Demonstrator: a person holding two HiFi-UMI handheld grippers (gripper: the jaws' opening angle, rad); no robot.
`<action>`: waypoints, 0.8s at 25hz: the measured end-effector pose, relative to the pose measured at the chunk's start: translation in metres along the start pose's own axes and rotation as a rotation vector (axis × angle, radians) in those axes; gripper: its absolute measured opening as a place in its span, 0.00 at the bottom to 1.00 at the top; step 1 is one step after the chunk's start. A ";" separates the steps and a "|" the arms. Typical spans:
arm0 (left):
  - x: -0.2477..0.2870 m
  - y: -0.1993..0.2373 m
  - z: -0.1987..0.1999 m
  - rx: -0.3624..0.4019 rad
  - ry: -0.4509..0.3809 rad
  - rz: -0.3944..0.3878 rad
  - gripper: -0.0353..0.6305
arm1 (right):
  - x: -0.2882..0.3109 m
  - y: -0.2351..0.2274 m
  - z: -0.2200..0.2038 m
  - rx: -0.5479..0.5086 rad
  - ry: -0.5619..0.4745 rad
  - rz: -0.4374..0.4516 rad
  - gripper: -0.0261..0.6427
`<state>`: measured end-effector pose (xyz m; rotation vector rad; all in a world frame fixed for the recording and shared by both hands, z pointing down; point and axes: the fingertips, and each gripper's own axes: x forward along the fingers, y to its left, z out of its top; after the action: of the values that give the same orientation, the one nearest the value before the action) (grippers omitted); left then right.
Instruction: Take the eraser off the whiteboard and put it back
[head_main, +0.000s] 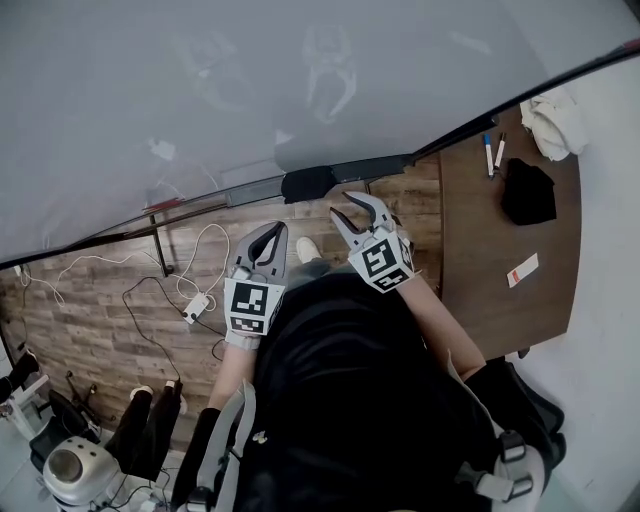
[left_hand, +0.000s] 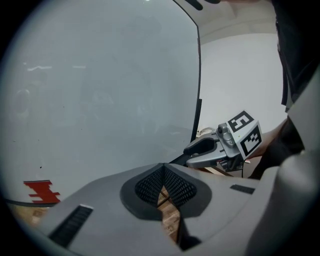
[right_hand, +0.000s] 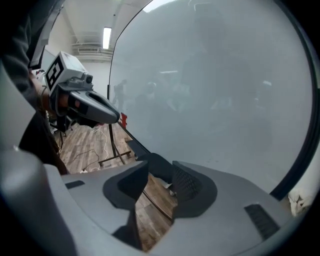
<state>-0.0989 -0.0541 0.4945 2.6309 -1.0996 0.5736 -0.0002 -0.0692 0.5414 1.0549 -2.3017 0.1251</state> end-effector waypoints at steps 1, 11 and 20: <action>-0.001 0.003 -0.001 -0.002 -0.001 0.002 0.06 | 0.006 0.002 -0.001 -0.024 0.012 0.000 0.26; -0.010 0.024 -0.011 -0.038 0.005 0.043 0.06 | 0.058 0.015 -0.022 -0.297 0.145 0.002 0.37; -0.019 0.031 -0.028 -0.051 0.033 0.072 0.07 | 0.091 0.010 -0.032 -0.457 0.206 -0.046 0.42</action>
<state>-0.1411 -0.0535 0.5129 2.5379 -1.1874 0.5934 -0.0386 -0.1124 0.6196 0.8145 -1.9871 -0.2860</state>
